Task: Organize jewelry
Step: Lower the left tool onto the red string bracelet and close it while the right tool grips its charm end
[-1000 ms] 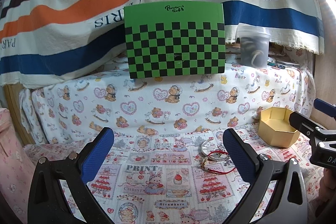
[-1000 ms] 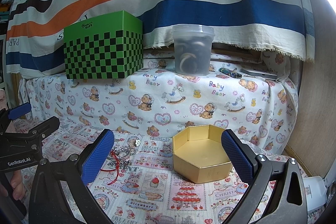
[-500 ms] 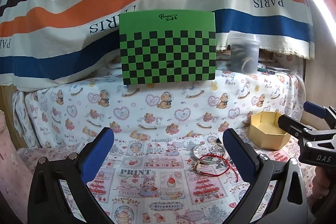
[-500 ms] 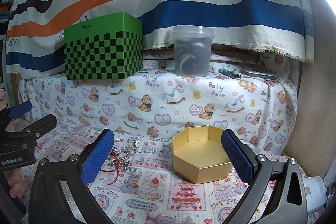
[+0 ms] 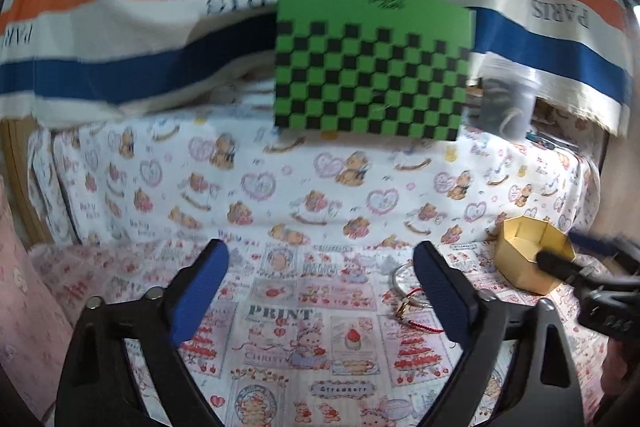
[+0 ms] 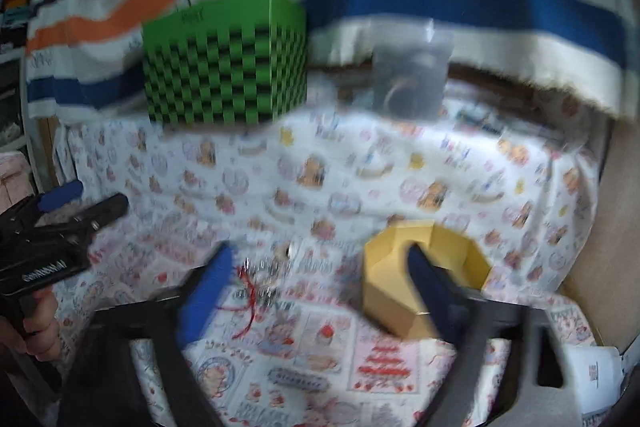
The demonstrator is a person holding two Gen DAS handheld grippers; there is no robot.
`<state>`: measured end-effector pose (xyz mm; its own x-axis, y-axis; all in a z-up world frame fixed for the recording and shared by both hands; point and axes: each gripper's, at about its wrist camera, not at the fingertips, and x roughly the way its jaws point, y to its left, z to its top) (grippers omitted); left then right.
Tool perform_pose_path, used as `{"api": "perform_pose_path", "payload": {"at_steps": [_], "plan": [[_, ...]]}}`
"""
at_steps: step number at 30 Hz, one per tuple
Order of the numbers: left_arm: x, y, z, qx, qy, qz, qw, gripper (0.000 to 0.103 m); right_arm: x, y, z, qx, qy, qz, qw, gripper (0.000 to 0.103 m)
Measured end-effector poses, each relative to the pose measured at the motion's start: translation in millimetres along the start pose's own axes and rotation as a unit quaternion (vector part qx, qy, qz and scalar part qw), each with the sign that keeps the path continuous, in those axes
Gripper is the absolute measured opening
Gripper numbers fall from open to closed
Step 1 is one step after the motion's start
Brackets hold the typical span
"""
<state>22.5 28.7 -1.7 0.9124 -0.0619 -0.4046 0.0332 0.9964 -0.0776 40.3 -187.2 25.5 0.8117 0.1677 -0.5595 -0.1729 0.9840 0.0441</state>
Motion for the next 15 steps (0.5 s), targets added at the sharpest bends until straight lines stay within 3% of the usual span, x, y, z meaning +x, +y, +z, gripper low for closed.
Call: {"api": "perform_pose_path", "payload": {"at_steps": [1, 3, 7, 11, 15], "plan": [[3, 3, 1, -0.005, 0.008, 0.0, 1.0, 0.084, 14, 0, 2, 0.013, 0.043, 0.03, 0.999, 0.052], [7, 8, 2, -0.012, 0.02, 0.002, 0.9997, 0.079, 36, -1, 0, 0.038, 0.094, 0.047, 0.994, 0.043], [13, 12, 3, -0.014, 0.04, 0.0, 0.9991, 0.072, 69, -7, -7, 0.079, 0.148, 0.062, 0.984, 0.033], [14, 12, 2, -0.015, 0.046, -0.006, 0.9988, 0.071, 81, -15, -11, 0.103, 0.151, 0.075, 0.98, 0.032], [15, 6, 0, -0.006, 0.052, -0.013, 0.9986, 0.071, 89, -17, -11, 0.108, 0.155, 0.089, 0.978, 0.024]]}}
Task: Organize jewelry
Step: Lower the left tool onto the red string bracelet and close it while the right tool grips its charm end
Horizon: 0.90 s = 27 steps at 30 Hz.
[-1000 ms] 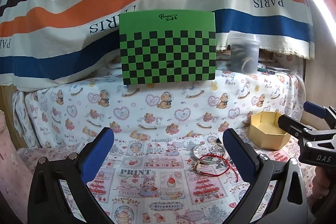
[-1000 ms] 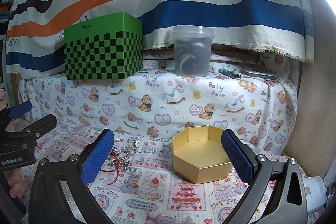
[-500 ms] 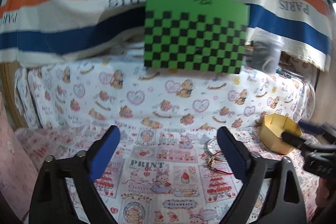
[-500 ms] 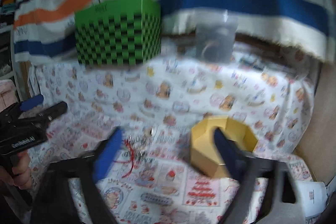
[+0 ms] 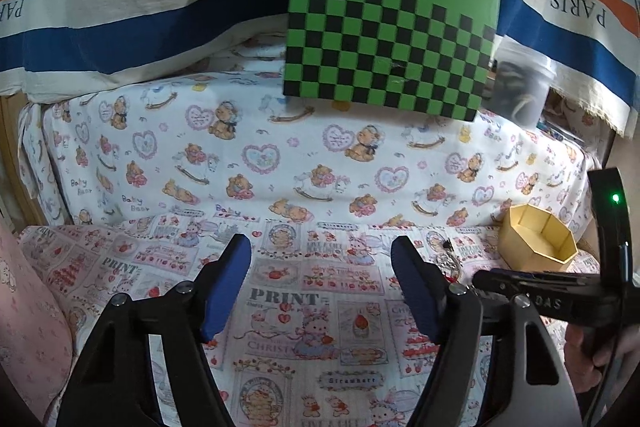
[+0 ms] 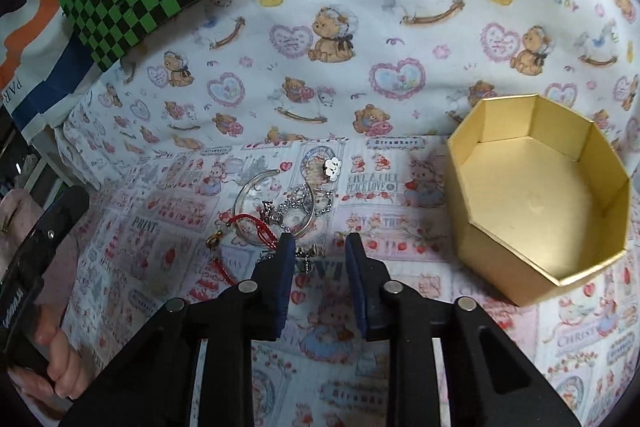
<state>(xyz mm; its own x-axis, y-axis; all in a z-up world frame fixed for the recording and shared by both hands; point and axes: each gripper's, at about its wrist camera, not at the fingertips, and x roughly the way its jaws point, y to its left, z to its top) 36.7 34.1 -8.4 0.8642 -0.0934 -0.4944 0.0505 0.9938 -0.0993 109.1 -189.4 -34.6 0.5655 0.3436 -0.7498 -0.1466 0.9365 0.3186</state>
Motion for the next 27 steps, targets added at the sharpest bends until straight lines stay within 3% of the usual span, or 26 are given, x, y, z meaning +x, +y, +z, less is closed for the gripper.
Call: {"api": "perform_pose_path", "payload": {"at_steps": [5, 11, 14, 16, 19, 23, 25, 27], "plan": [[-2, -13, -4, 0.015, 0.017, -0.008, 0.9997, 0.071, -4, 3, 3, -0.003, 0.0, 0.019, 1.0, 0.005], [-7, -32, 3, 0.055, 0.012, 0.002, 0.9984, 0.071, -6, 3, 2, 0.002, -0.008, 0.028, 1.0, 0.004], [6, -31, 16, 0.012, 0.059, -0.01, 0.9982, 0.071, -5, 6, 2, 0.003, 0.0, 0.048, 0.999, 0.012], [22, -31, 25, -0.013, 0.094, -0.006, 0.9955, 0.071, -5, 8, 2, 0.003, -0.004, 0.037, 0.999, 0.03], [42, -34, 32, -0.031, 0.13, 0.016, 0.9909, 0.071, -3, 7, 1, 0.006, -0.004, 0.033, 0.999, 0.03], [58, -28, 28, -0.084, 0.16, -0.009, 0.9835, 0.069, 0, 7, 1, 0.001, -0.002, 0.035, 0.999, 0.029], [63, -24, 21, -0.096, 0.165, -0.018, 0.9815, 0.065, 4, 8, 0, -0.004, 0.004, 0.027, 1.0, 0.014], [69, -22, 15, -0.1, 0.174, -0.038, 0.9789, 0.052, 5, 8, 0, -0.003, 0.005, 0.026, 1.0, 0.014]]}}
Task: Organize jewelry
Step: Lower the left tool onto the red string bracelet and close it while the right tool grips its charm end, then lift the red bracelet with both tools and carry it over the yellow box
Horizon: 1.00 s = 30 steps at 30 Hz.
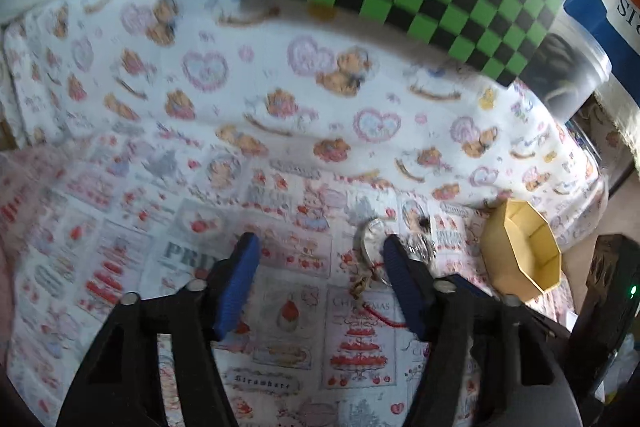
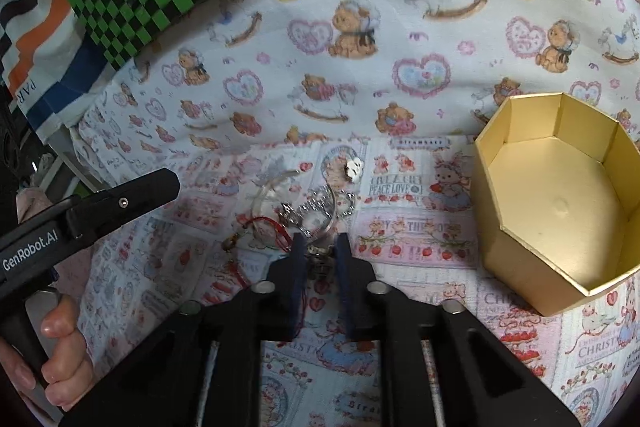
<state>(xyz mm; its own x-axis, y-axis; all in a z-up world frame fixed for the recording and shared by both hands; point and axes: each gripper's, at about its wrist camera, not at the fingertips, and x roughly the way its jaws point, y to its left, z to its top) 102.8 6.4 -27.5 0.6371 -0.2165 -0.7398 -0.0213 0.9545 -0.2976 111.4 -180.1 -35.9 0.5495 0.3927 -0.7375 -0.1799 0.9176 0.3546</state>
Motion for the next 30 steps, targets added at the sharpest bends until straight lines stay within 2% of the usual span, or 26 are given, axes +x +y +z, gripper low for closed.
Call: {"api": "perform_pose_path", "payload": {"at_steps": [2, 5, 8, 13, 14, 15, 18, 22, 26, 30], "plan": [[8, 1, -4, 0.007, 0.011, -0.029, 0.9995, 0.048, -1, -2, 1, 0.004, 0.0, 0.0, 1.0, 0.014], [20, -3, -8, 0.018, 0.03, -0.071, 0.9969, 0.037, -5, -9, 2, 0.017, -0.001, 0.005, 1.0, 0.014], [28, -11, -10, 0.03, 0.049, -0.114, 0.9918, 0.033, -17, -13, 3, 0.026, -0.012, 0.012, 1.0, 0.014], [38, -22, -14, 0.056, 0.06, -0.065, 0.9945, 0.016, -40, -15, 6, 0.022, -0.033, 0.012, 0.999, 0.014], [38, -23, -14, 0.062, 0.054, -0.05, 0.9953, 0.007, -43, -15, 6, 0.021, -0.035, 0.013, 0.999, 0.014], [37, -25, -14, 0.067, 0.052, -0.044, 0.9954, 0.004, -47, -15, 6, 0.02, -0.037, 0.014, 0.999, 0.014], [31, -23, -13, 0.06, 0.046, -0.063, 0.9951, 0.003, -60, -14, 8, 0.015, -0.054, 0.008, 0.998, 0.014], [5, -33, -14, 0.088, 0.009, -0.073, 0.9934, 0.003, -95, -20, 12, 0.024, -0.106, -0.032, 0.994, 0.014], [-40, -54, -12, 0.117, -0.05, -0.087, 0.9881, 0.003, -132, -39, 20, 0.049, -0.15, -0.022, 0.987, 0.014], [-69, -76, -6, 0.135, -0.091, -0.083, 0.9831, 0.003, -144, -58, 26, 0.077, -0.164, -0.022, 0.983, 0.014]]}}
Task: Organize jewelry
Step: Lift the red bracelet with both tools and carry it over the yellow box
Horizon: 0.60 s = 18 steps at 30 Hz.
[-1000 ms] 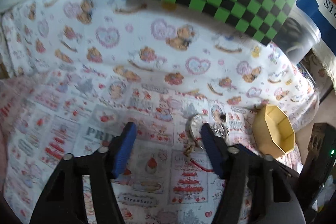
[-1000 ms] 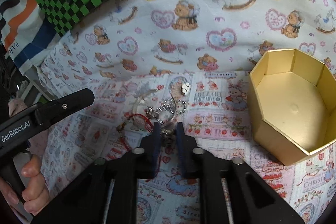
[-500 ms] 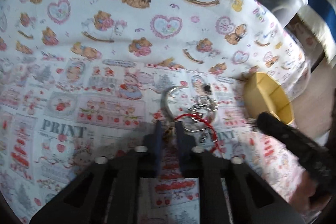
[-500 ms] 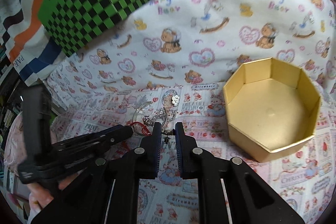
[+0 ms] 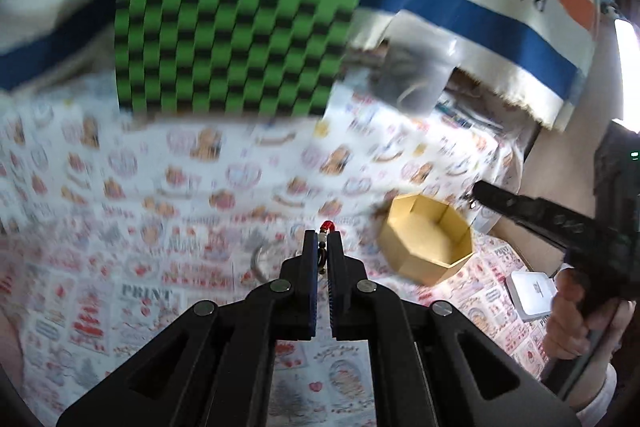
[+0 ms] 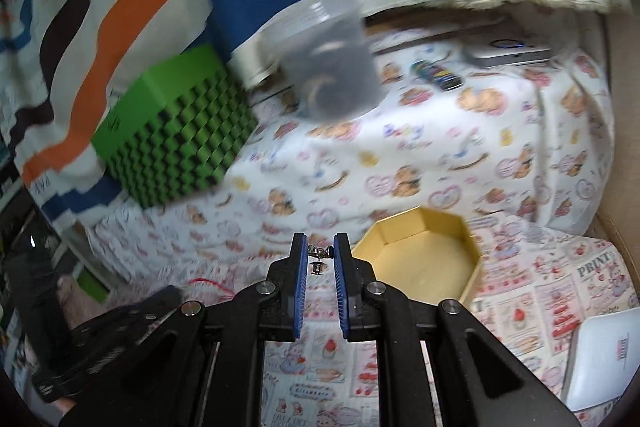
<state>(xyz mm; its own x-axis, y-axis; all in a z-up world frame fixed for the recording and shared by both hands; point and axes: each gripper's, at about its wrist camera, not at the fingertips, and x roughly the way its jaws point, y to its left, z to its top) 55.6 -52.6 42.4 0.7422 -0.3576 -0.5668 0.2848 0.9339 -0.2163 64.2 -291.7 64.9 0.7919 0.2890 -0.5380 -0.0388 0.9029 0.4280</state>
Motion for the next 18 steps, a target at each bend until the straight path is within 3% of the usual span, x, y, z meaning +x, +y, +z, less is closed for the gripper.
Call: {"api": "perform_pose_path", "payload": {"at_steps": [5, 13, 18], "plan": [[-1, -18, 14, 0.016, -0.006, 0.008, 0.9998, 0.003, 2, -10, 4, 0.013, -0.003, -0.005, 1.0, 0.014], [-21, -46, 41, 0.007, -0.054, -0.051, 0.9972, 0.003, -13, -27, 12, 0.04, -0.025, 0.007, 0.999, 0.014], [-10, -66, 54, 0.013, -0.051, -0.043, 0.9977, 0.003, -20, -43, 19, 0.065, -0.035, 0.004, 0.997, 0.014]]}}
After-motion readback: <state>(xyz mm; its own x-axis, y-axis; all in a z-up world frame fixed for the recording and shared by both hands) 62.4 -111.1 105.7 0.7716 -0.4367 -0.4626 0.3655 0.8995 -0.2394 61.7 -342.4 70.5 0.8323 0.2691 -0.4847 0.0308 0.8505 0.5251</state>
